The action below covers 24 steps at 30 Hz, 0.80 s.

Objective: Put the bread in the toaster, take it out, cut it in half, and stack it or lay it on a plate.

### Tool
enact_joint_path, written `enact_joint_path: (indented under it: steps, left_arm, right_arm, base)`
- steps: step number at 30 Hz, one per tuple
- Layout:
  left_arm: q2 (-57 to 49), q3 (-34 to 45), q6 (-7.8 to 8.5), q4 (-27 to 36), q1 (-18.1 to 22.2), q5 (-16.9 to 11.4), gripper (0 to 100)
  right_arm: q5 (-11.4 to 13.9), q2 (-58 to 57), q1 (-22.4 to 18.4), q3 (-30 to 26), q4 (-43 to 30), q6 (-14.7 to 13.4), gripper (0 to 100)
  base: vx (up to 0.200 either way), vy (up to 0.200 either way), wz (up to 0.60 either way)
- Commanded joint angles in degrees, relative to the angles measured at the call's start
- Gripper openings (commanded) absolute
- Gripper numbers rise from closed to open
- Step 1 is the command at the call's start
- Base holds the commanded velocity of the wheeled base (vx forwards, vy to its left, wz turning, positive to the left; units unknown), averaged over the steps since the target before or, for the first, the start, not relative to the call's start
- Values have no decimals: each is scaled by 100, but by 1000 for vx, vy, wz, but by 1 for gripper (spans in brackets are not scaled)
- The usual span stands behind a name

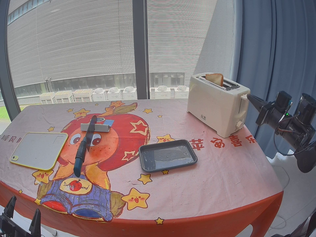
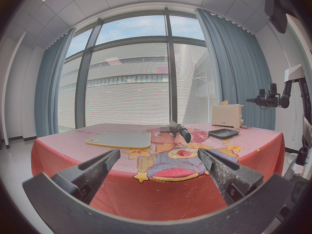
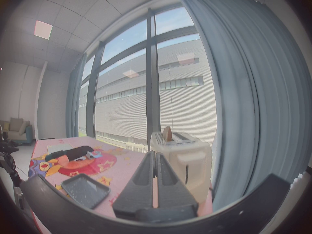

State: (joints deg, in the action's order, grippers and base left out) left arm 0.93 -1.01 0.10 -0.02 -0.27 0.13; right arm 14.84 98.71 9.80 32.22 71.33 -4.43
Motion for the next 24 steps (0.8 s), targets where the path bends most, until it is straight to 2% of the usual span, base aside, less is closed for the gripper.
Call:
enact_joint_path:
  steps: [1, 3, 9, 15, 21, 24]
  left_arm:
    - [4, 92, -1, 2, 0, 4, 100]
    - [4, 92, -1, -6, 0, 4, 100]
    - [4, 92, -1, -6, 0, -5, 100]
    - [4, 92, -1, 2, 0, -5, 100]
    - [4, 92, -1, 2, 0, 4, 100]
    - [4, 92, -1, -6, 0, 4, 100]
  right_arm:
    - [-25, -203, -40, 531, 4, -58, 0]
    - [-51, -159, -84, 795, 4, -146, 0]
    - [-139, -141, -101, 935, 4, -419, 0]
    - [-218, 87, -119, 1111, 83, -463, 0]
    - [-244, 949, -339, 1120, 1085, -472, 0]
    - [-253, 1256, -426, 1102, 1340, -454, 0]
  base:
    - [0, 0, 0]
    - [0, 0, 0]
    - [0, 0, 0]
    - [0, 0, 0]
    - [0, 0, 0]
    - [0, 0, 0]
